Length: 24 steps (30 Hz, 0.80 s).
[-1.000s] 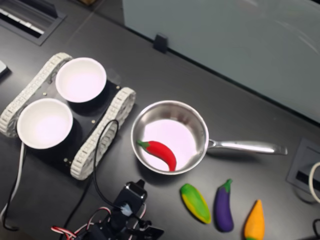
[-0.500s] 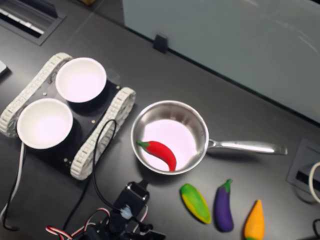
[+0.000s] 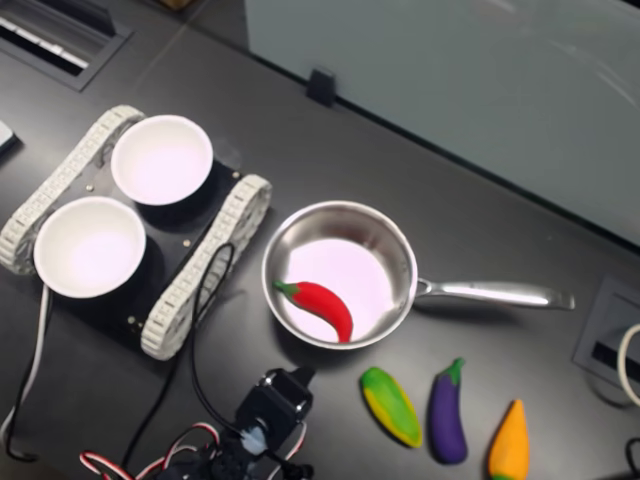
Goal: Pick up the brinjal and place them in the pan
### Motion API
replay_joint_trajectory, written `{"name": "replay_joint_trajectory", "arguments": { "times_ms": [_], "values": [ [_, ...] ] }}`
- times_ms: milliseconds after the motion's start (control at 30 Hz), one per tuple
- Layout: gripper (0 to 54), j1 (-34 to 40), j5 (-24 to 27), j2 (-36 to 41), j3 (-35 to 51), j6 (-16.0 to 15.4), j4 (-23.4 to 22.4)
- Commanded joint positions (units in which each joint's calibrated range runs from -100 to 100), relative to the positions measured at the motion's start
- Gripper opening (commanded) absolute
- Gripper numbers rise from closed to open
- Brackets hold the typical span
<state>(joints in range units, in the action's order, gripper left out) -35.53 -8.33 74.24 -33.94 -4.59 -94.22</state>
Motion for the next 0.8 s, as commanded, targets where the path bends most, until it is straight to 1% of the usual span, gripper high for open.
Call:
{"name": "replay_joint_trajectory", "arguments": {
  "times_ms": [0, 167, 267, 400, 567, 667, 767],
  "values": [
    [0.1, -2.0, 0.8, -4.4, 9.4, -0.6, -0.7],
    [0.1, -5.3, 0.8, -9.4, 15.0, -0.7, -0.1],
    [0.1, -8.8, 0.4, -13.1, 19.2, -1.9, 0.1],
    [0.1, -12.2, 0.1, -16.9, 23.7, -2.0, 0.0],
    [0.4, -16.4, -0.7, -24.7, 31.0, -4.0, 0.0],
    [1.0, -18.4, -1.1, -29.5, 35.9, -4.4, -0.1],
    [1.2, -21.5, -2.1, -34.1, 40.8, -5.7, 0.1]
  ]
}}
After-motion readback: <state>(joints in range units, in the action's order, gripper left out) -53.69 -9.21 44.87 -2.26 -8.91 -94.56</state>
